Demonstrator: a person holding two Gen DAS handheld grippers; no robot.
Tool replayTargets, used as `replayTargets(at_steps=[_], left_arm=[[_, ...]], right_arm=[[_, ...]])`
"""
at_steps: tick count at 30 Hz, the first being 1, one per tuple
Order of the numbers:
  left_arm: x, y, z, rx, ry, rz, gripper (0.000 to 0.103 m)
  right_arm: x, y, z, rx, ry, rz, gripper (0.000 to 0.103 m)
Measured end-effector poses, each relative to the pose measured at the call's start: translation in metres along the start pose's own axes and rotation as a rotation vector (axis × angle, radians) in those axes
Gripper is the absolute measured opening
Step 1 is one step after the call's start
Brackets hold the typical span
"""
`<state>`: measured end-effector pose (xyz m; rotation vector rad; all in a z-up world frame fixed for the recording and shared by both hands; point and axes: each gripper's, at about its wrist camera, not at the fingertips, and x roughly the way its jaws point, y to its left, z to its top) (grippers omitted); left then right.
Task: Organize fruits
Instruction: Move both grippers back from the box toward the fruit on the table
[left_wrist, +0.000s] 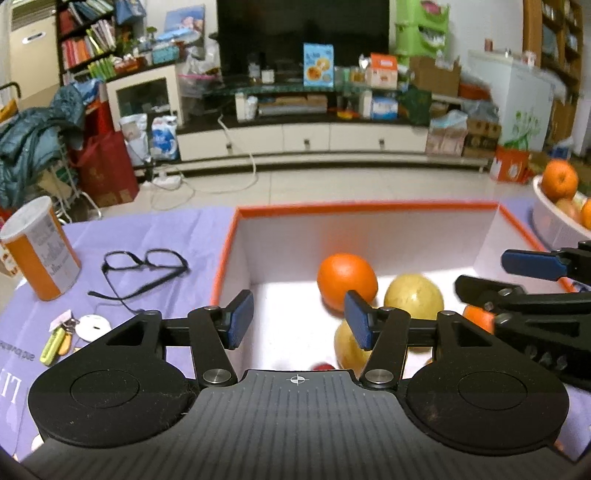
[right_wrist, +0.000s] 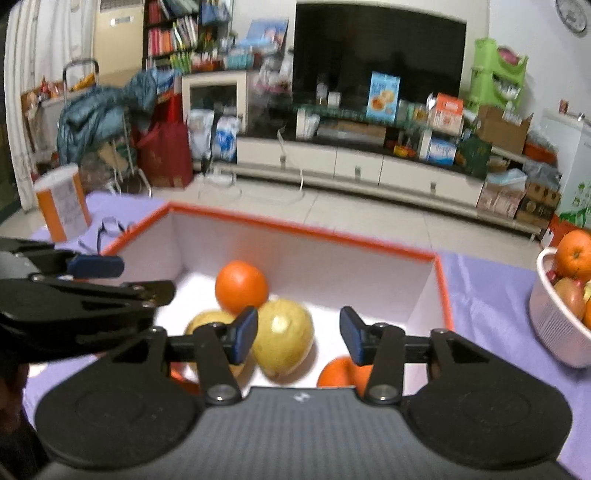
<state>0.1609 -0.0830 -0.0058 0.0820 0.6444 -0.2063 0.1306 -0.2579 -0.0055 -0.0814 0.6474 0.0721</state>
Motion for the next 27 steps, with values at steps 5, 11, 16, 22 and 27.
replayTargets(at_steps=[5, 11, 16, 22, 27], left_arm=[[-0.036, 0.028, 0.001, -0.019, -0.085, 0.014, 0.037], [-0.066, 0.063, -0.033, -0.02, -0.076, 0.031, 0.039], [-0.09, 0.066, -0.06, -0.036, -0.059, -0.035, 0.038], [-0.099, 0.031, -0.089, 0.048, -0.02, -0.122, 0.038], [-0.085, -0.002, -0.101, 0.155, 0.019, -0.185, 0.036]], right_arm=[[-0.05, -0.005, 0.0, -0.036, -0.152, 0.121, 0.059], [-0.111, 0.016, -0.041, -0.172, -0.133, 0.157, 0.062], [-0.145, 0.009, -0.088, -0.213, -0.067, 0.099, 0.061], [-0.156, 0.0, -0.117, -0.107, -0.009, 0.135, 0.059], [-0.121, 0.017, -0.127, -0.119, 0.115, 0.211, 0.051]])
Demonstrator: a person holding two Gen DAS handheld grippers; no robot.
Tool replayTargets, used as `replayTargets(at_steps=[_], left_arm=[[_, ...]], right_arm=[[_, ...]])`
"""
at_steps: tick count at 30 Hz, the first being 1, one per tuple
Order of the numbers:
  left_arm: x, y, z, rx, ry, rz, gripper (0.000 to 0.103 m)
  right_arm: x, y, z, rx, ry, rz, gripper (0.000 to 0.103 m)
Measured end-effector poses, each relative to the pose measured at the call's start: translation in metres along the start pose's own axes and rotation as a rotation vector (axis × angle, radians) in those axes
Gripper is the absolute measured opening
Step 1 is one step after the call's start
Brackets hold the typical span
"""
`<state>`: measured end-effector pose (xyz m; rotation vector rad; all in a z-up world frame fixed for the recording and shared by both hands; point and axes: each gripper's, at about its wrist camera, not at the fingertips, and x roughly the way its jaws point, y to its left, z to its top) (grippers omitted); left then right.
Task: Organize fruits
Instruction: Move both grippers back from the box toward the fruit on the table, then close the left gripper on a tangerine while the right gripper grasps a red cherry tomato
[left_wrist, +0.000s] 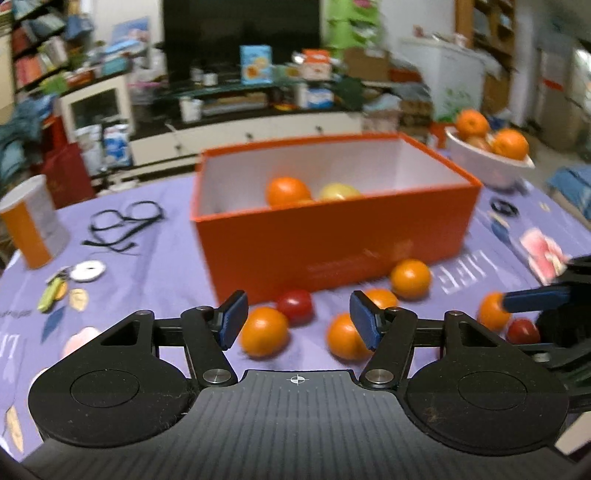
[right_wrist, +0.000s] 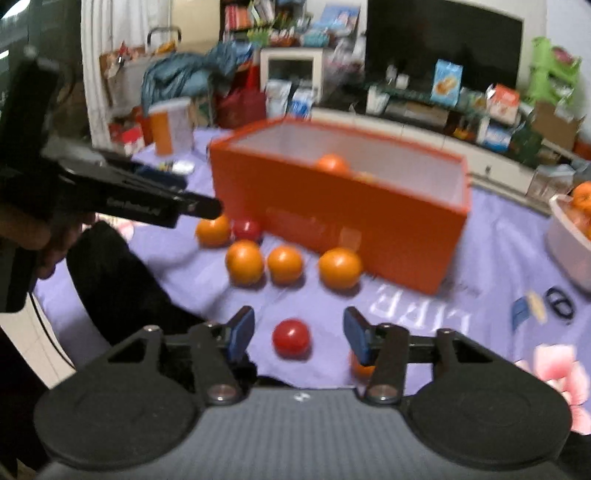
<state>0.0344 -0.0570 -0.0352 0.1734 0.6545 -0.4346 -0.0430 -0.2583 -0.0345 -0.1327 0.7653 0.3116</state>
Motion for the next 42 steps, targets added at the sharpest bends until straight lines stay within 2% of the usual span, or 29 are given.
replayTargets(at_steps=[3, 5, 8, 14, 16, 29, 42], left_arm=[[0.01, -0.011, -0.005, 0.051, 0.025, -0.036, 0.035], [0.015, -0.018, -0.008, 0.087, 0.031, -0.04, 0.035], [0.024, -0.023, -0.009, 0.128, 0.054, -0.054, 0.033], [0.035, -0.031, -0.008, 0.136, 0.09, -0.105, 0.032], [0.035, -0.033, -0.007, 0.145, 0.091, -0.106, 0.029], [0.042, -0.034, -0.008, 0.15, 0.118, -0.112, 0.026], [0.05, -0.036, -0.01, 0.155, 0.135, -0.084, 0.026]], right_arm=[[0.016, 0.006, -0.003, -0.012, 0.035, 0.02, 0.05], [0.021, 0.005, -0.002, -0.02, 0.04, 0.008, 0.05], [0.029, 0.001, 0.001, 0.008, 0.056, 0.035, 0.05], [0.04, 0.001, 0.0, -0.007, 0.091, 0.028, 0.05], [0.04, -0.002, 0.001, 0.015, 0.092, 0.039, 0.05], [0.047, -0.003, -0.001, 0.032, 0.114, 0.053, 0.049], [0.051, 0.001, 0.0, 0.02, 0.122, 0.042, 0.036]])
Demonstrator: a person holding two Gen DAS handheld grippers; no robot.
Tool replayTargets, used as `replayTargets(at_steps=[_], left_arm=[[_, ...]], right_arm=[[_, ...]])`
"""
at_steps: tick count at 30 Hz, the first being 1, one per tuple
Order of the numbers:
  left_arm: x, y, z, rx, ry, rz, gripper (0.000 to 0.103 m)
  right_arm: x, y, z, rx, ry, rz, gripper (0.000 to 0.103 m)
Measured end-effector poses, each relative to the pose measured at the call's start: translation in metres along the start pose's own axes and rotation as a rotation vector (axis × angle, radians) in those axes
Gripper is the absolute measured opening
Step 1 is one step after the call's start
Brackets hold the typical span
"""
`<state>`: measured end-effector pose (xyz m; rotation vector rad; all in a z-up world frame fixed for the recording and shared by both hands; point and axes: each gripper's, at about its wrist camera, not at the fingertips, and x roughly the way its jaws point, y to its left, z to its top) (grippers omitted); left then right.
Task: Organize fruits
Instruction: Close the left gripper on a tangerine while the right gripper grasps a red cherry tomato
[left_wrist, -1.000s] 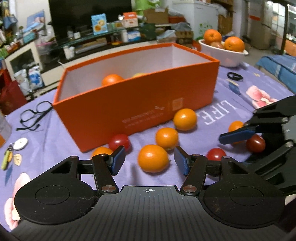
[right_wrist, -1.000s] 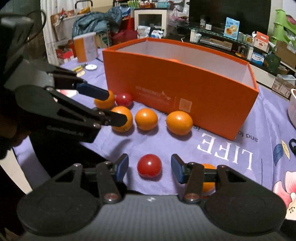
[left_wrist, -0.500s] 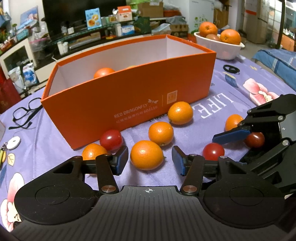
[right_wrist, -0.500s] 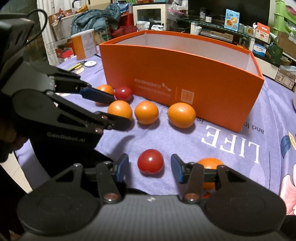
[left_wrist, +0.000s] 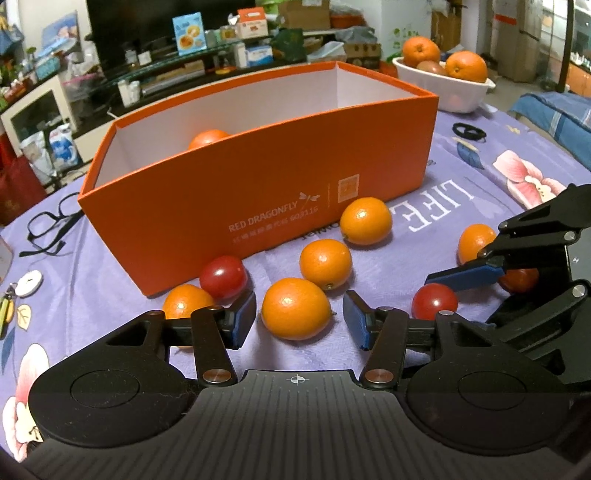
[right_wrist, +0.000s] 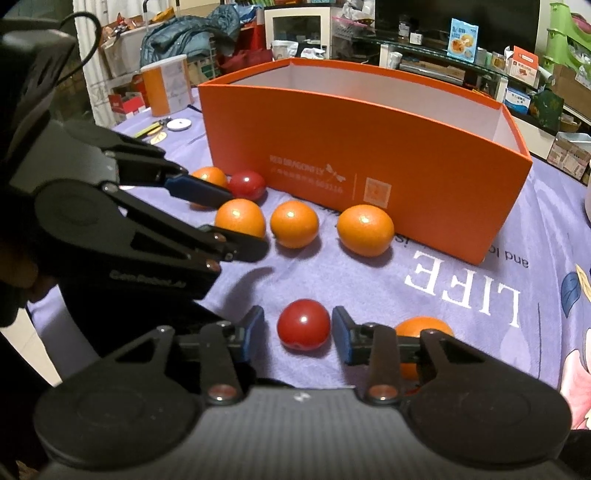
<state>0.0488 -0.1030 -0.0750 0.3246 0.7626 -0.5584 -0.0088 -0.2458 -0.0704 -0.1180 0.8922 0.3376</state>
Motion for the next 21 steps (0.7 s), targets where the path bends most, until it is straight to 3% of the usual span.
replayTargets(at_steps=[21], left_arm=[[0.0075, 0.0007, 0.0006, -0.027, 0.015, -0.006, 0.018]], right_arm=[[0.0012, -0.0013, 0.0001, 0.003, 0.004, -0.007, 0.034]])
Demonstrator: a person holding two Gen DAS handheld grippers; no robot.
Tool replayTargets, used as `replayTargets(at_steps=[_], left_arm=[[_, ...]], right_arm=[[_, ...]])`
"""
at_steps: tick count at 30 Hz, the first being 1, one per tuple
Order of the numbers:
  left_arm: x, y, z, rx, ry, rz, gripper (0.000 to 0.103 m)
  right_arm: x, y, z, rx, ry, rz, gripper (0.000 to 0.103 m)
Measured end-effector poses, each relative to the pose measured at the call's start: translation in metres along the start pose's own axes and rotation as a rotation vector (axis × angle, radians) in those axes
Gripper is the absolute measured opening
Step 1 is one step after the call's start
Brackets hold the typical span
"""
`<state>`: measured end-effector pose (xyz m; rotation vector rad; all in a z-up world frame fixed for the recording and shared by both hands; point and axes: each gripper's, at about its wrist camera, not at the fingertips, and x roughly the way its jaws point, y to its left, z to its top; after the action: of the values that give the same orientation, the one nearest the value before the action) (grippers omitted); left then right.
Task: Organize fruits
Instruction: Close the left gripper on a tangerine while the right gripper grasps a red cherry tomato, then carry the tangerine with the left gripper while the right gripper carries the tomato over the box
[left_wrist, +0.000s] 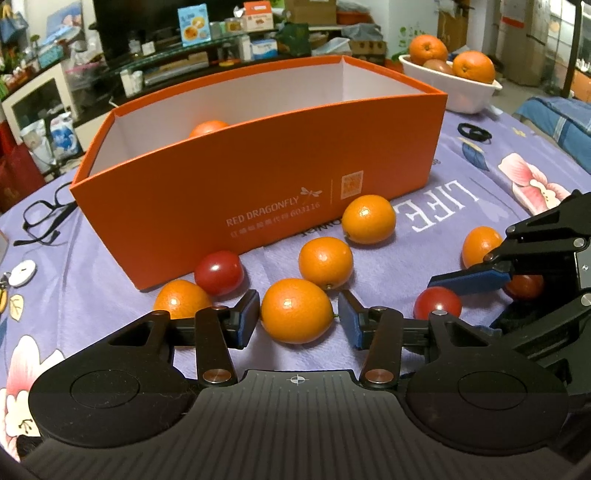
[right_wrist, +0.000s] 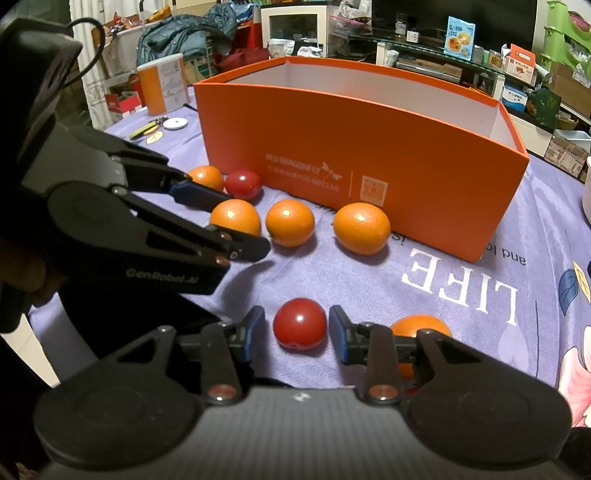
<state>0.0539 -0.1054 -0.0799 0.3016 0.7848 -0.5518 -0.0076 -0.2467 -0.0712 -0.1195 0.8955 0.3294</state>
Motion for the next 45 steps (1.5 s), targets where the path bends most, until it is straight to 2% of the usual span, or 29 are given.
replayTargets(at_steps=[17, 27, 31, 37, 41, 45], left_arm=[[-0.002, 0.0, 0.0, -0.009, 0.0, -0.014, 0.016], [-0.031, 0.003, 0.009, -0.039, -0.085, 0.012, 0.016], [-0.05, 0.005, 0.017, -0.054, -0.14, 0.012, 0.016], [-0.073, 0.017, 0.036, -0.101, -0.215, 0.062, 0.016], [-0.079, 0.032, 0.063, -0.158, -0.26, 0.101, 0.016], [-0.07, 0.046, 0.092, -0.201, -0.298, 0.155, 0.016]], right_arm=[[-0.002, 0.0, -0.001, 0.008, 0.008, 0.015, 0.028], [-0.014, 0.001, 0.004, -0.016, -0.051, -0.031, 0.028], [-0.024, -0.003, 0.009, 0.003, -0.093, -0.042, 0.028], [-0.056, -0.007, 0.03, 0.03, -0.204, -0.085, 0.028], [-0.076, -0.019, 0.054, 0.082, -0.29, -0.118, 0.028], [-0.072, -0.037, 0.093, 0.123, -0.346, -0.164, 0.028]])
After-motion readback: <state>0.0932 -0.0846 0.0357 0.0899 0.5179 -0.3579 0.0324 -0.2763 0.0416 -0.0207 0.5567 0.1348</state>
